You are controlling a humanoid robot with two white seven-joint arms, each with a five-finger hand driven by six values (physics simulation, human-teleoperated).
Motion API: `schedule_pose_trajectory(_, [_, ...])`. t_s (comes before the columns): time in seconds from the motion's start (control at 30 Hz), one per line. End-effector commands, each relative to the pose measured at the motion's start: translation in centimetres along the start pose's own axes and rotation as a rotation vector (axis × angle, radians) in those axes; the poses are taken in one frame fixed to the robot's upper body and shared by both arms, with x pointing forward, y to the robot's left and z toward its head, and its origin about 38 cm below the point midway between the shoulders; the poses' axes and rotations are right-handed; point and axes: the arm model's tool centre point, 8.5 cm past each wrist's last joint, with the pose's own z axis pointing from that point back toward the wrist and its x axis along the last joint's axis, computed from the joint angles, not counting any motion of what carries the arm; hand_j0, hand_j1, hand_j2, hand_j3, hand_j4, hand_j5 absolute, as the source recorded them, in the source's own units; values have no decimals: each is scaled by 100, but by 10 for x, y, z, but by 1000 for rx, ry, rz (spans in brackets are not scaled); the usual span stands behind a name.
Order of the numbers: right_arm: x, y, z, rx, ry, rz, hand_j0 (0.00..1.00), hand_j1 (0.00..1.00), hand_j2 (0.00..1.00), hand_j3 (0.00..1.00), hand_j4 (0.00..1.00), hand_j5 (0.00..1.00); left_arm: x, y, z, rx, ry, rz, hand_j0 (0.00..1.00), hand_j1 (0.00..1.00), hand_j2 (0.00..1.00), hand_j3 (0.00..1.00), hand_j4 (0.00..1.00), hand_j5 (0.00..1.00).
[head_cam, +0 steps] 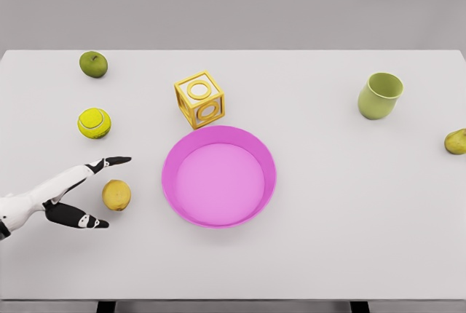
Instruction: Put the lemon on the plate with left arm
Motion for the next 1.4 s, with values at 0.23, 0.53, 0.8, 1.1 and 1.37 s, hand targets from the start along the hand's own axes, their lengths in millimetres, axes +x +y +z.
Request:
schedule_pose_trajectory(0.23, [0,0,0,0,1,0,100,100,100,100,100,100,-8,-1,1,6,28,-3,96,96,96,96,96,96])
schedule_pose_trajectory(0.53, [0,0,0,0,-1,0,100,100,100,100,100,100,-13,-4,1,9,38,8,91,91,91,91,91,91])
schedule_pose_trajectory(0.8, [0,0,0,0,1,0,100,100,100,100,100,100,-18,-7,0,15,46,22,79,79,79,79,79,79])
schedule_pose_trajectory(1.1, [0,0,0,0,-1,0,100,100,100,100,100,100,-18,-8,-1,15,44,23,79,79,79,79,79,79])
schedule_pose_trajectory(1.37, [0,0,0,0,1,0,100,100,100,100,100,100,-17,-9,-2,16,41,28,67,67,67,67,67,67])
